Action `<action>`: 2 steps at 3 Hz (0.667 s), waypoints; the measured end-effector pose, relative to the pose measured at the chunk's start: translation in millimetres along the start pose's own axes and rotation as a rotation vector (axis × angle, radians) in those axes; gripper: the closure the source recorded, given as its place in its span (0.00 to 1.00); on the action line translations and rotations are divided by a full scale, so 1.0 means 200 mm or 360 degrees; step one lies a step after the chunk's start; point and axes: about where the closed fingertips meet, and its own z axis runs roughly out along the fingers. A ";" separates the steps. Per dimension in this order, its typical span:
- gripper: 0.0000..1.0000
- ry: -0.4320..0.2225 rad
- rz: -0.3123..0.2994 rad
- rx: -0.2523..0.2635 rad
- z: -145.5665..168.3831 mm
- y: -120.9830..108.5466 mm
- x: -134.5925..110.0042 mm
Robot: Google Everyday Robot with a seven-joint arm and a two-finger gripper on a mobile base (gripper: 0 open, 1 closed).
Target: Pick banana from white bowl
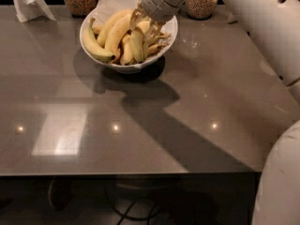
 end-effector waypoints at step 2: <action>1.00 0.0037 -0.0013 0.0022 -0.08 -0.03 0.00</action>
Offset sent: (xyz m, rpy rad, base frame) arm -0.0134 -0.0110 0.0398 0.0177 -0.0707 -0.0188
